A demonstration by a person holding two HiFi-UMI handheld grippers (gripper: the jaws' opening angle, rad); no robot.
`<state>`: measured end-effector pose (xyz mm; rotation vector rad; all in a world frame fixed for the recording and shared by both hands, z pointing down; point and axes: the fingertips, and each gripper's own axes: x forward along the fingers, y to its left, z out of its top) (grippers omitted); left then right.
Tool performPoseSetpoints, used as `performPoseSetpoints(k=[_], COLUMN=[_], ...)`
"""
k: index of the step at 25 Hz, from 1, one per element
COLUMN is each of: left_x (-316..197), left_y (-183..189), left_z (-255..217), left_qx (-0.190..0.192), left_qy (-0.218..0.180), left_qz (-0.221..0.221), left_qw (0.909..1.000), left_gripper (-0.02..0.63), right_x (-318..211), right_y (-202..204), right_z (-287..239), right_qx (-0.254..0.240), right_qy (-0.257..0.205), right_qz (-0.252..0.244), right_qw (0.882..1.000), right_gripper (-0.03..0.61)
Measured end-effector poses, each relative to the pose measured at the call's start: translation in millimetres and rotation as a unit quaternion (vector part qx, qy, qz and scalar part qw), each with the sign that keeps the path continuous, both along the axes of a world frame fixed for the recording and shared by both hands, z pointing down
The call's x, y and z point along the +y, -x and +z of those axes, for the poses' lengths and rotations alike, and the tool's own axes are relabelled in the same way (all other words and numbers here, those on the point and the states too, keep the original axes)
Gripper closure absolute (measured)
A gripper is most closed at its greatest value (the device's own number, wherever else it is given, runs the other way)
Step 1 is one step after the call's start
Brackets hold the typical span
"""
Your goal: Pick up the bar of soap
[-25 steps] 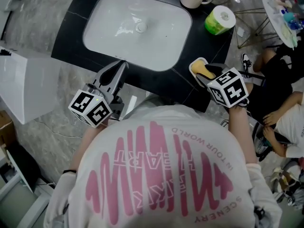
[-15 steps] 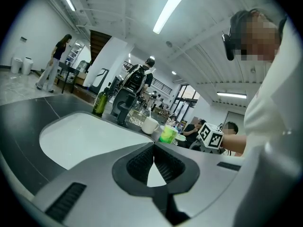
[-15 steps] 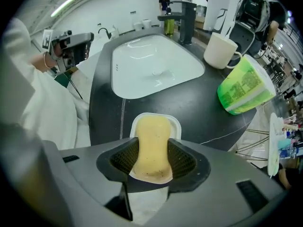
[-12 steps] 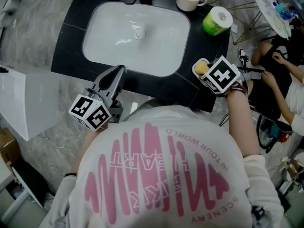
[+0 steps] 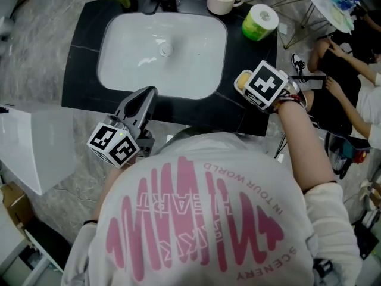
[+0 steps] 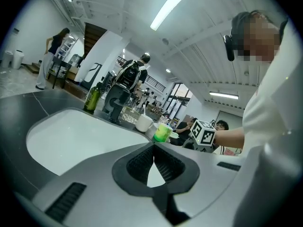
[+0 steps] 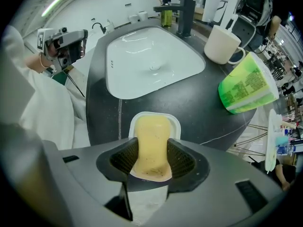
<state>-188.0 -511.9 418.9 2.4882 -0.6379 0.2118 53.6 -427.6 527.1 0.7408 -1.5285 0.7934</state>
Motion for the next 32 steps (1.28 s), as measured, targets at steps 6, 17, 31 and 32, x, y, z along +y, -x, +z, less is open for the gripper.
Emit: performPoseSetpoints(k=[6,17,31,32], left_x=[6,11,32,35], left_y=[-13,-30,-78,-84], left_z=[-1,-13,-37,-40], left_qx=[0.003,0.002,0.006,0.008], left_qy=[0.002,-0.016,-0.037,-0.04], left_qz=[0.019,0.017,0.007,0.009], left_qw=[0.9998,0.9997,0.9993,0.9991], left_gripper=[0.604,0.604,0.604,0.604], right_x=[-2,-7,-6,-4], right_y=[0,0,-8,-8], right_z=[-3,-40,-166,-174], right_qx=[-0.017,-0.069,-0.352,-0.372], right_qy=[-0.033,-0.118,-0.292,-0.304], right_qz=[0.009,0.043,0.151,0.148], right_qw=[0.999,0.99,0.876,0.865], right_gripper=[0.391,0.393,0.393,0.393])
